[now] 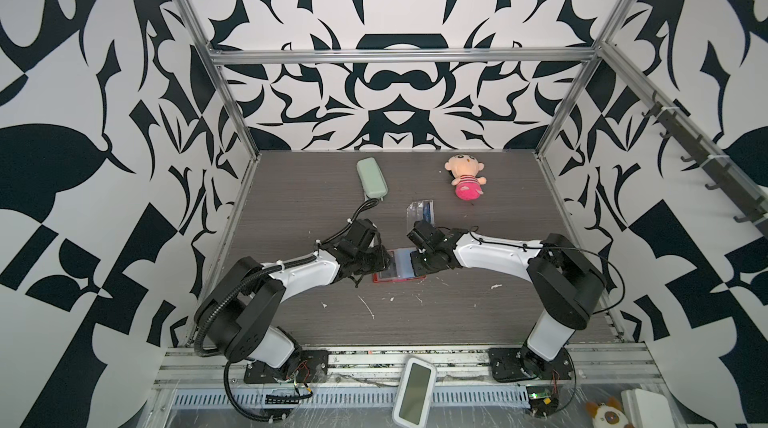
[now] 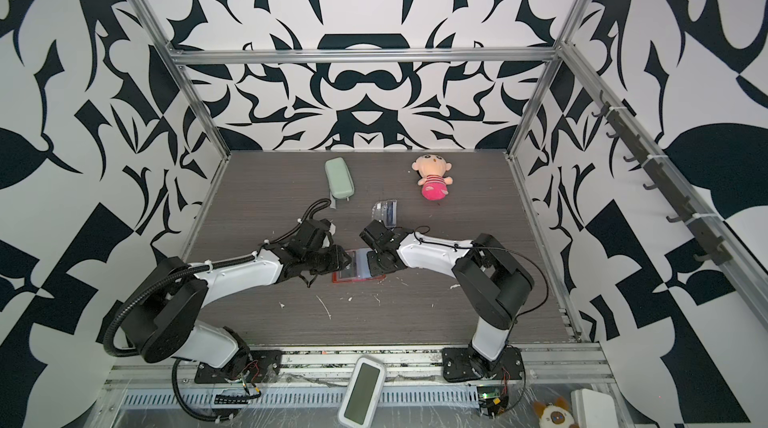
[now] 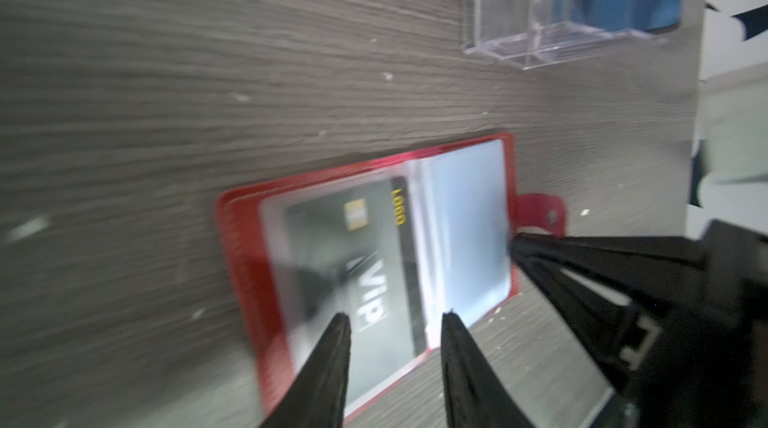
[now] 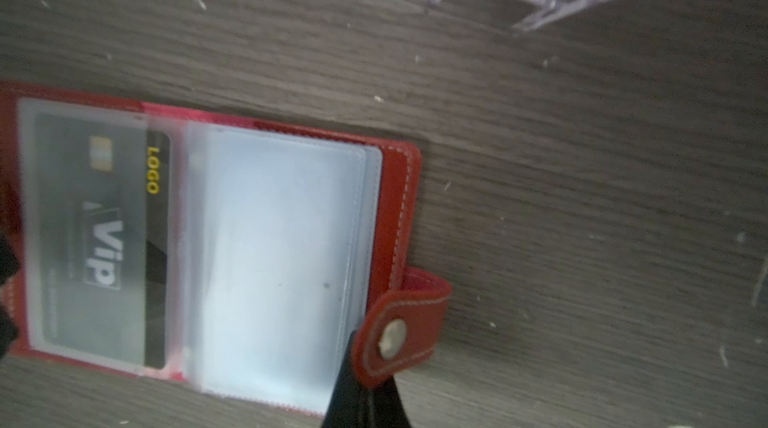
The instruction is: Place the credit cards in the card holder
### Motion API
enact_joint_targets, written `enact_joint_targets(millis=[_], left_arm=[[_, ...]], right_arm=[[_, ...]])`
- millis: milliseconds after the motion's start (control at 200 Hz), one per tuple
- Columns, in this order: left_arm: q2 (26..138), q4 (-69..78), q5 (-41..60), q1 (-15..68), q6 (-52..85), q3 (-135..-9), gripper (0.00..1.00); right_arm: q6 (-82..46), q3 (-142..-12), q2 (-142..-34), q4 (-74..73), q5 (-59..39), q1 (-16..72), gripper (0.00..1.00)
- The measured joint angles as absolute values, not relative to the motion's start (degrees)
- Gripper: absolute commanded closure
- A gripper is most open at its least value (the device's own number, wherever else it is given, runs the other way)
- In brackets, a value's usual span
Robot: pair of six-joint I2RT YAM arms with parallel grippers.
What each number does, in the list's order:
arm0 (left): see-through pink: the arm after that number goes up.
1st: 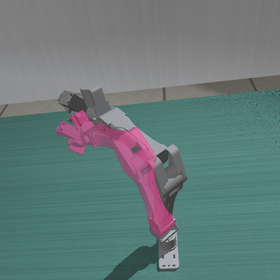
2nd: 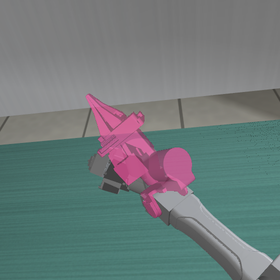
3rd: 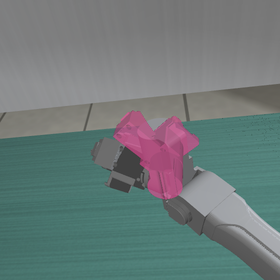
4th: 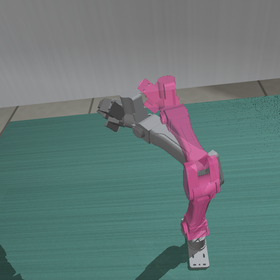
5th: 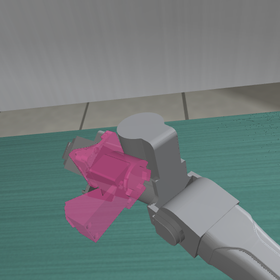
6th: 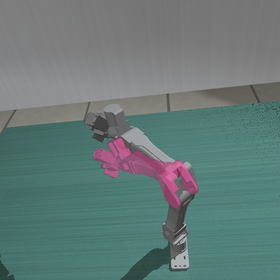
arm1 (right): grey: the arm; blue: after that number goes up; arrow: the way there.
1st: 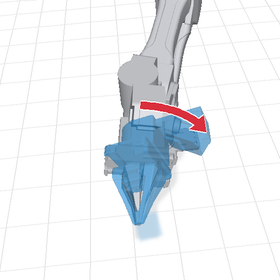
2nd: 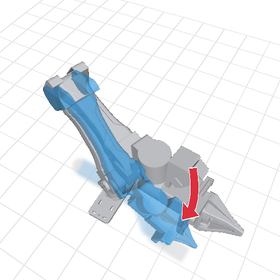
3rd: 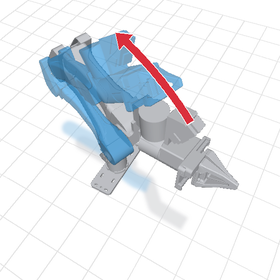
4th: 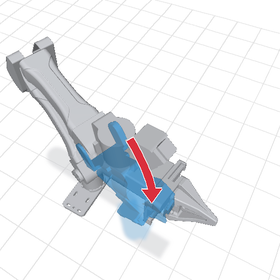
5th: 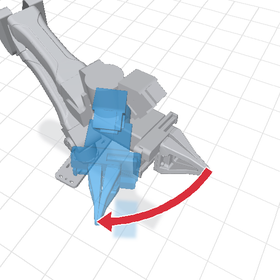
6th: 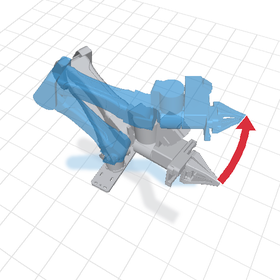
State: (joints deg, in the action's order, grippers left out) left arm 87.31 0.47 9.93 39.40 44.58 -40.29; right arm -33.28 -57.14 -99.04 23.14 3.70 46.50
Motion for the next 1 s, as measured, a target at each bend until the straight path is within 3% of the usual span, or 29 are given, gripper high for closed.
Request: enact_joint_targets(millis=[365, 825, 1000], left_arm=[[96.5, 6.5, 16.6, 39.4, 46.8, -44.1, 0.70], [100.0, 9.6, 20.6, 39.3, 48.5, -45.1, 0.74], [101.4, 10.9, 21.6, 39.4, 49.1, -45.9, 0.80]], right_arm=[[-33.5, -56.7, -99.2, 22.5, 3.5, 46.5, 0.99], [-33.6, -56.7, -99.4, 22.5, 3.3, 46.5, 1.00], [-33.7, -56.7, -99.4, 22.5, 3.1, 46.3, 1.00]])
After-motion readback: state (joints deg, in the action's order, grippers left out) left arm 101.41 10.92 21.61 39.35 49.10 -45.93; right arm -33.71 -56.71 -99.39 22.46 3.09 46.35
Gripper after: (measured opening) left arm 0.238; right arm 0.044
